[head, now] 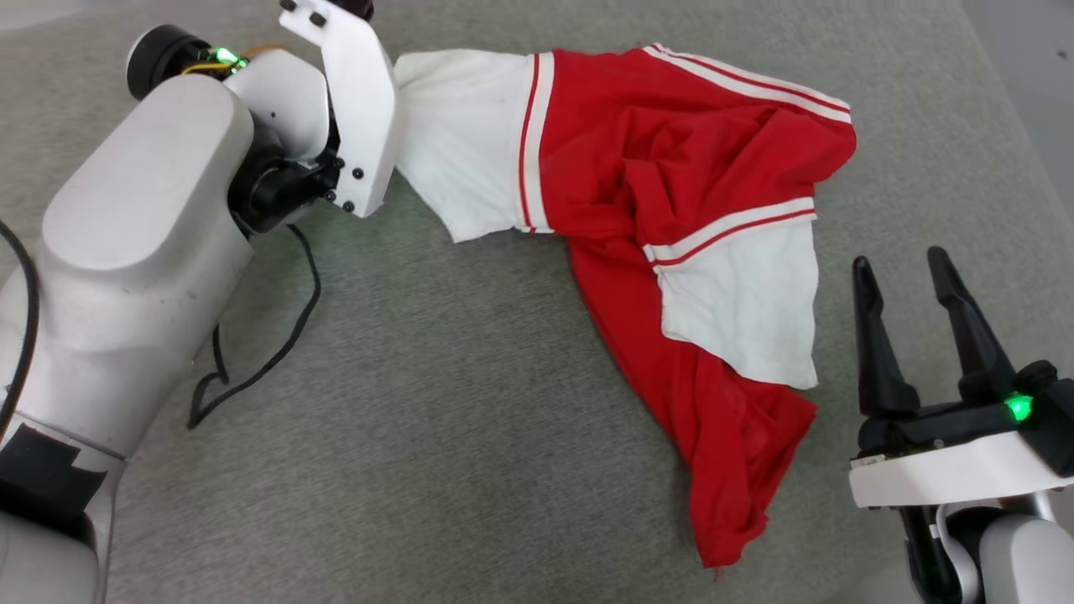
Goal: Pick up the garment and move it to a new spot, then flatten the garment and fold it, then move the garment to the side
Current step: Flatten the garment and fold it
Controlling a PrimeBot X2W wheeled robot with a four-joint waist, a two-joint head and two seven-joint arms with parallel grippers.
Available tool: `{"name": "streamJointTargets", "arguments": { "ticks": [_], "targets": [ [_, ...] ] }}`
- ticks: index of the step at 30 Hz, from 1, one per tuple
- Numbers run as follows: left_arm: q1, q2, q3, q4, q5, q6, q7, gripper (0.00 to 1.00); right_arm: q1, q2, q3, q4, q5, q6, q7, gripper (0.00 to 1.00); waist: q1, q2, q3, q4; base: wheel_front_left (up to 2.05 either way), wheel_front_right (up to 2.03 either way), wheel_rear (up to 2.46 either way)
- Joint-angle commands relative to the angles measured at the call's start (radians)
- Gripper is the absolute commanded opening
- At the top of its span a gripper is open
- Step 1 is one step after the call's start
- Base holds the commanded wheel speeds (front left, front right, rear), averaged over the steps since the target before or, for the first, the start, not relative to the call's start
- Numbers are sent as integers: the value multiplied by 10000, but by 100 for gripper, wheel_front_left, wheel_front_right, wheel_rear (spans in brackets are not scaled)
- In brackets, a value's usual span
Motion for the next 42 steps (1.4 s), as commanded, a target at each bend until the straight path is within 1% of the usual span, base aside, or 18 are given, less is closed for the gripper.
{"name": "streamJointTargets", "arguments": {
  "ticks": [1,8,10,11,13,19,23,27,30,33,34,35,36,38,42],
  "targets": [
    [174,12,67,-134,-141,-5,-350,0,16,28,-81,-105,-133,-7,105,100,0,-1,-406,456,0,0,0],
    [1104,516,522,-782,-626,14,-2119,0,467,25,-357,-479,-535,-7,851,100,0,-1,-1486,1686,0,0,0],
    [1550,698,635,-1076,-713,71,-2491,0,589,24,-376,-577,-616,-7,1067,100,0,-1,-1791,2036,0,0,0],
    [1550,698,635,-1076,-713,71,-2491,0,589,24,-376,-577,-616,-7,1067,100,0,-1,-1791,2036,0,0,0],
    [2094,913,719,-1466,-810,190,-2755,0,709,24,-386,-701,-655,-7,1267,100,0,-1,-2050,2373,0,0,0],
    [3883,1696,910,-2798,-1154,847,-3261,0,955,14,-427,-1024,-769,-7,1825,100,0,-1,-2509,3207,0,0,0],
    [5104,2242,1089,-3627,-1321,1470,-3648,0,1116,16,-480,-1146,-779,-7,2059,100,0,-1,-2681,3580,0,0,0],
    [6253,2662,1400,-4244,-1697,2028,-4071,0,1231,17,-434,-1183,-737,-7,2197,100,0,-1,-2819,3870,0,0,0],
    [6931,2848,1438,-4561,-1860,2309,-4229,0,1303,16,-456,-1183,-722,-7,2263,100,0,-1,-2897,4059,0,0,0],
    [7425,2781,1339,-4603,-1935,2520,-4341,0,1302,19,-458,-1122,-676,-7,2314,100,0,-1,-2965,4211,0,0,0],
    [7526,2658,1312,-4512,-1923,2598,-4436,21,1303,19,-465,-1100,-656,-5,2320,100,0,-1,-2995,4270,0,0,0],
    [7611,2539,1261,-4391,-1857,2648,-4561,100,1299,18,-464,-1078,-645,-7,2329,100,0,-1,-3021,4315,0,0,0],
    [7666,2434,1190,-4257,-1764,2709,-4678,100,1292,18,-447,-1051,-657,-7,2323,100,0,-1,-3055,4351,0,0,0],
    [7713,2232,1020,-4028,-1535,2678,-4921,100,1303,19,-458,-998,-639,-7,2317,100,0,-1,-3174,4432,0,0,0],
    [7743,1774,1159,-3907,-1199,2615,-6137,100,1404,4,-544,-956,-599,-7,2305,100,0,-1,-3464,4631,0,0,0]
  ]
}}
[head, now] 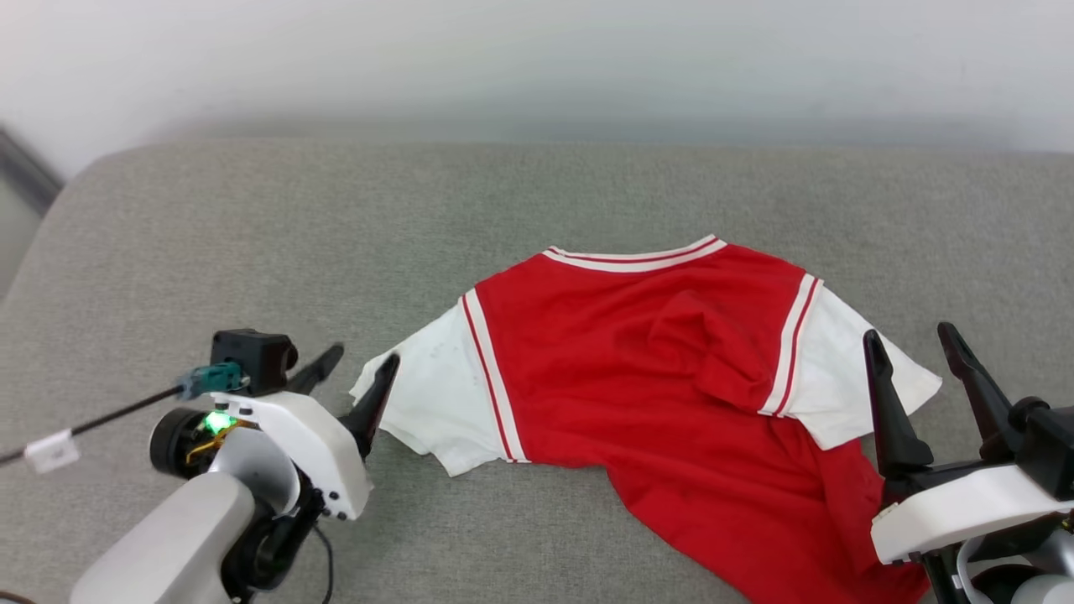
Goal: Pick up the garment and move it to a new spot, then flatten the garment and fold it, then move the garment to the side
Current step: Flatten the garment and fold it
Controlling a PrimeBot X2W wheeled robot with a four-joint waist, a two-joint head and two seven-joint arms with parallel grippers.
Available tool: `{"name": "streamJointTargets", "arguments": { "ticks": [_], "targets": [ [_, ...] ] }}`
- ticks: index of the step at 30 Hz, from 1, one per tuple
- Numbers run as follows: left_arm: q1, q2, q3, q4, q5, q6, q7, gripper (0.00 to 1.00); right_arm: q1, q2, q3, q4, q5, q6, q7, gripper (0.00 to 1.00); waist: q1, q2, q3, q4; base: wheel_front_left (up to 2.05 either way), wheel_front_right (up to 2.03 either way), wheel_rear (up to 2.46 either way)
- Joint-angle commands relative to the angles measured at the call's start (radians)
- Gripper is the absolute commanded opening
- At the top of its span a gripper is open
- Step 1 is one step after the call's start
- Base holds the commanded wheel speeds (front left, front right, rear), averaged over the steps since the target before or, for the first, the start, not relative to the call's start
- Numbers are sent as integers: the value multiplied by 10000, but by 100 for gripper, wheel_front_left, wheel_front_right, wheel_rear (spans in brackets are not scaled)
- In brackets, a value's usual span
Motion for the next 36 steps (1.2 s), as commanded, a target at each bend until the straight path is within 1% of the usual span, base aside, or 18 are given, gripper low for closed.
{"name": "streamJointTargets", "arguments": {
  "ticks": [1,4,5,7,9,12,14,17,21,23,28,30,33,36],
  "targets": [
    [162,-98,132,-31,70,8,-383,100,149,-16,-24,-6,26,-7,-18,100,1,-1,-175,124,0,0,0],
    [522,-322,162,-166,532,-51,-1770,100,175,-20,-76,-53,164,-7,-5,100,1,-1,-386,184,0,0,0],
    [628,-403,210,-231,718,13,-2224,100,191,-15,-96,-78,254,-5,22,100,1,-1,-450,205,0,0,0],
    [868,-521,351,-493,1283,223,-2754,100,261,-9,-132,-140,377,-7,89,100,1,-1,-535,251,0,0,0],
    [1221,-625,648,-880,1973,563,-2909,100,301,-4,-129,-230,424,-5,133,100,1,-1,-581,306,0,0,0],
    [1871,-1009,1563,-1884,3157,969,-2937,100,458,2,-103,-288,319,-7,210,100,1,-1,-575,415,0,0,0],
    [2427,-1209,2020,-2385,3817,1087,-2928,100,469,3,-19,-317,305,-7,273,100,1,-1,-554,451,0,0,0],
    [3188,-1584,2691,-2893,4348,1140,-2931,100,519,5,85,-378,274,-5,360,100,1,-1,-521,486,0,0,0],
    [3862,-2034,3281,-3229,4876,931,-2933,100,401,-216,23,-516,161,-5,785,100,1,-1,-378,620,0,0,0],
    [4033,-2235,3457,-3300,5068,759,-2933,100,277,-375,-39,-438,260,-5,1356,100,1,-1,-273,698,0,0,0],
    [4062,-2593,3858,-3207,5456,248,-2934,100,-333,-1235,-346,38,499,-7,3637,100,1,-1,52,836,0,0,0],
    [3928,-2764,3940,-3156,5573,39,-2935,100,-646,-1806,-478,275,454,-5,4630,100,1,-1,223,940,0,0,0],
    [3736,-3032,4083,-3122,5743,-348,-2935,100,-1149,-2229,-739,677,557,-5,6015,100,1,-1,507,1092,0,0,0],
    [3624,-3281,4251,-3016,5884,-649,-2935,100,-1722,-2765,-852,1135,610,-7,7092,100,1,-1,770,1216,0,0,0]
  ]
}}
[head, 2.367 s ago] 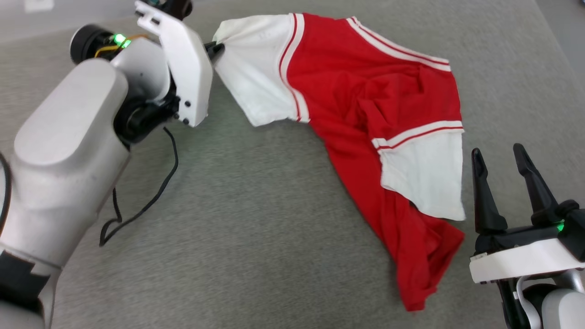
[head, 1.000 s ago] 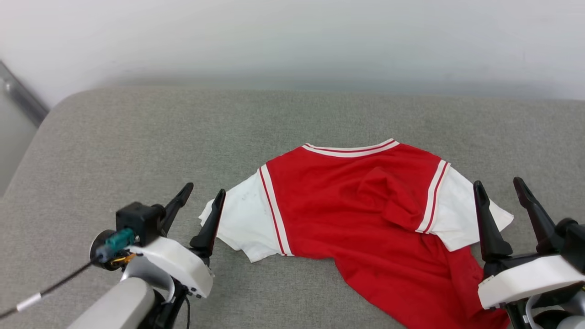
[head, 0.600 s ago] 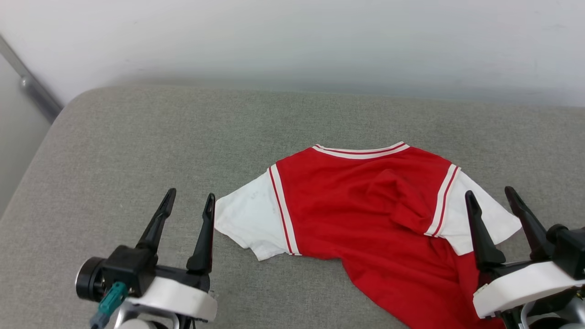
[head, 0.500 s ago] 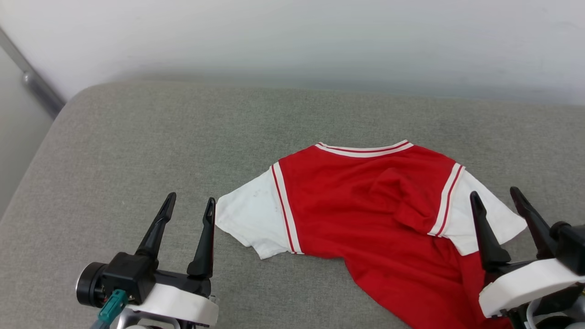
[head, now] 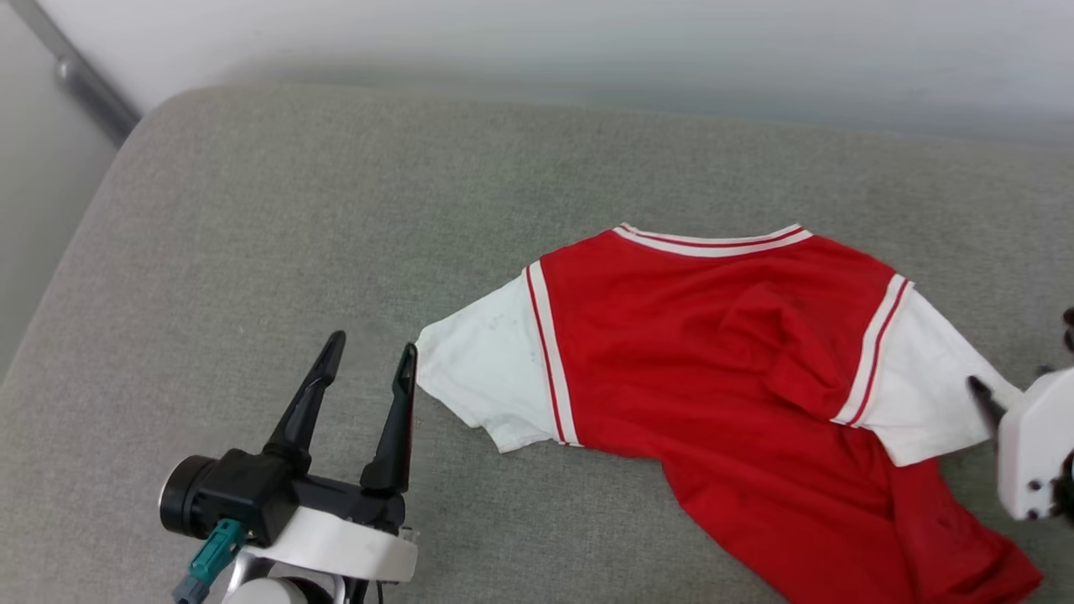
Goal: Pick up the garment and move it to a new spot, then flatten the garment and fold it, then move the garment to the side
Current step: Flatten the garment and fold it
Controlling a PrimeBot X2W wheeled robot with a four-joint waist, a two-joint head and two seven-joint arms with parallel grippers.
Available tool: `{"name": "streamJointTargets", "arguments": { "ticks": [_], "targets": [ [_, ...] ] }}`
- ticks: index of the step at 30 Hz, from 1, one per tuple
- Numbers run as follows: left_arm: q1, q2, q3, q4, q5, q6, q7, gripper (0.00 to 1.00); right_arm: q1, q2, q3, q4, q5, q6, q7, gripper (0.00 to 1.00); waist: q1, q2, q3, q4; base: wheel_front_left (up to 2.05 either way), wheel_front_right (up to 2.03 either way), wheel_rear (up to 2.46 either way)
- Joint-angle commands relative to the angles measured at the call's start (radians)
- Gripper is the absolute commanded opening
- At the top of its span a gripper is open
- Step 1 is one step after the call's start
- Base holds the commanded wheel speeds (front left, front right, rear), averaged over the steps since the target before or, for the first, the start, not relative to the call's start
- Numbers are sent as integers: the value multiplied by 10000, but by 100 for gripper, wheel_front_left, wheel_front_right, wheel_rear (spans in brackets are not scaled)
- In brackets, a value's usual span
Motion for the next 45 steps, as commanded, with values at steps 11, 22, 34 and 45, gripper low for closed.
{"name": "streamJointTargets", "arguments": {
  "ticks": [11,22,34,45],
  "targets": [
    [-420,-771,521,308,576,-939,-25,100,-1373,-1183,-471,2281,-116,-11,1855,100,0,-1,937,773,0,0,0],
    [-598,-806,809,1205,720,-1410,85,100,-1102,-1118,-238,3594,94,-11,1320,0,0,-1,868,823,0,0,0],
    [-2359,849,182,2415,-788,-2013,4802,100,-1326,-1457,57,1999,390,-12,987,0,0,-1,929,-58,0,0,0],
    [-4121,1892,-989,2894,-2336,-2067,7889,100,-1793,-1178,445,833,342,-11,1293,0,0,-1,1551,-544,0,0,0]
  ]
}}
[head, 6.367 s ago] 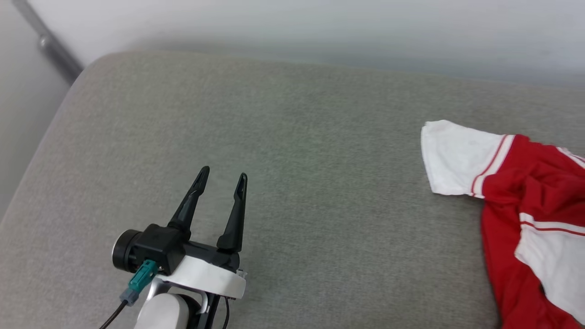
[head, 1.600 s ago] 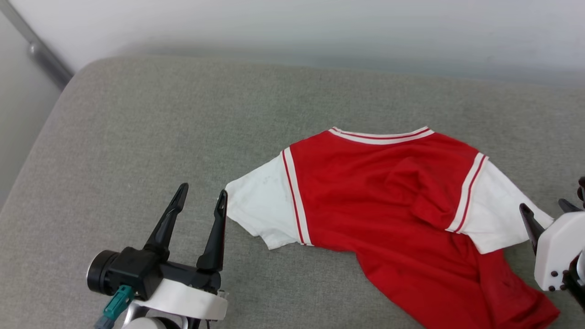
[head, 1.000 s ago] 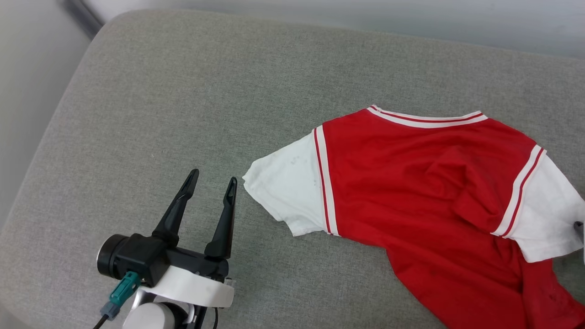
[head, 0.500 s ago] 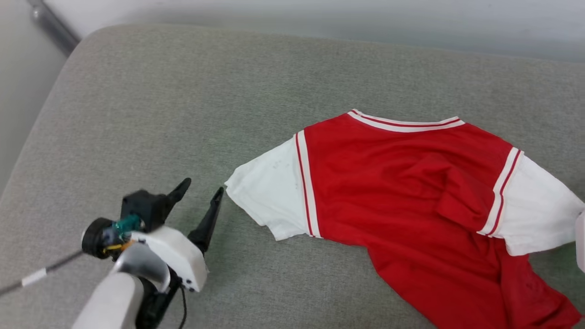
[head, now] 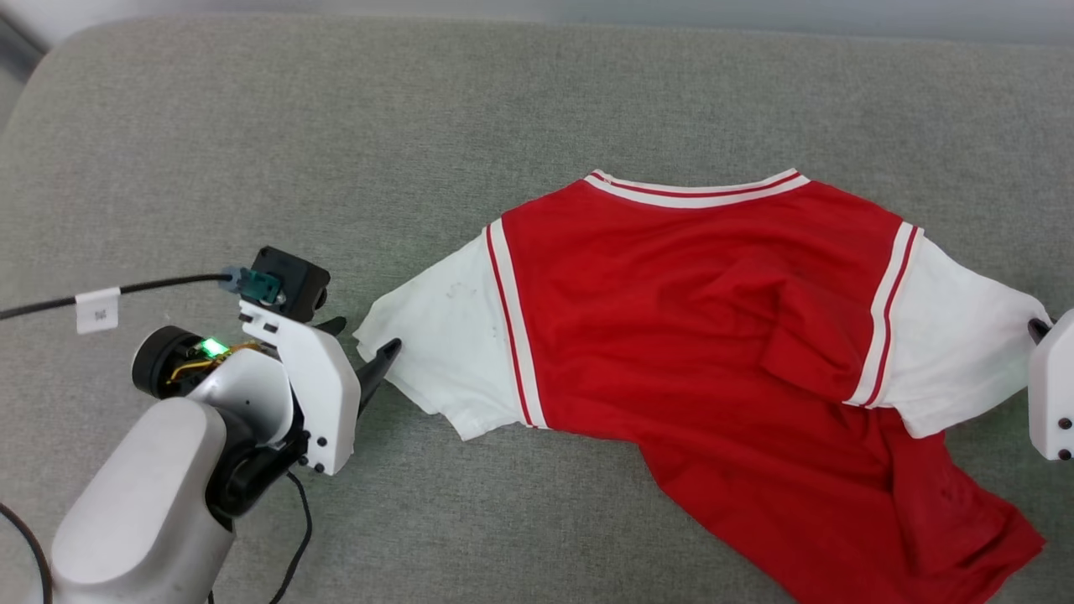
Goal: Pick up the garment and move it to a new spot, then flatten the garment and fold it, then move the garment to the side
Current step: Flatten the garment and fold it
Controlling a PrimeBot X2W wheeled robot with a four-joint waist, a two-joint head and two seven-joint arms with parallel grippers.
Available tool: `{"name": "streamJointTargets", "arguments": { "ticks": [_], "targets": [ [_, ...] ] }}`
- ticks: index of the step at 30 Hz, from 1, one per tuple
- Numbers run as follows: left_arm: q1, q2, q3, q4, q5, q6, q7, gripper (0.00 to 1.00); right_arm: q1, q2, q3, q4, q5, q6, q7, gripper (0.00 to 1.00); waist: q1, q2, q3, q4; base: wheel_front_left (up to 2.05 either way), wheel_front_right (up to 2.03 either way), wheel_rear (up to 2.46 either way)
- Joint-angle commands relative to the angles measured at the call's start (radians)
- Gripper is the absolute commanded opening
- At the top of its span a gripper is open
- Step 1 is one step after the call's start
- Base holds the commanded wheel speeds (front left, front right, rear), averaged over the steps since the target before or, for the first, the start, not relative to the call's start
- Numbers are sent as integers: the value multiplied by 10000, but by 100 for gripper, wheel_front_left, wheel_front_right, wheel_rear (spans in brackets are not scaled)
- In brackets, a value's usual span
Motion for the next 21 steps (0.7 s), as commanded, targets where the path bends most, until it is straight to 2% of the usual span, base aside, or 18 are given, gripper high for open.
{"name": "streamJointTargets", "arguments": {
  "ticks": [1,11,12,13,14,15,21],
  "targets": [
    [-261,94,-139,135,-111,-6,242,100,-112,60,42,-148,-17,-7,39,0,-1,-1,116,-78,0,0,0],
    [-935,222,-1346,989,-336,-10,1174,100,-155,116,128,-541,-38,-7,109,0,-1,-1,451,-256,0,0,0],
    [-940,211,-1479,1104,-445,-10,1255,88,-162,108,132,-553,-35,-7,100,0,-1,-1,472,-269,0,0,0],
    [-954,204,-1583,1192,-533,-10,1314,45,-171,101,146,-573,-31,-7,100,0,-1,-1,491,-283,0,0,0],
    [-974,206,-1640,1249,-608,-10,1280,11,-172,97,161,-592,-32,-7,94,0,-1,-1,503,-300,0,0,0],
    [-1034,234,-1660,1259,-603,-10,1093,0,-172,93,176,-597,-35,-7,84,0,-1,-1,507,-313,0,0,0],
    [-1211,433,-1605,1165,-441,-11,-170,0,-110,-7,231,-591,32,-7,-138,0,-1,-1,193,-294,0,0,0]
  ]
}}
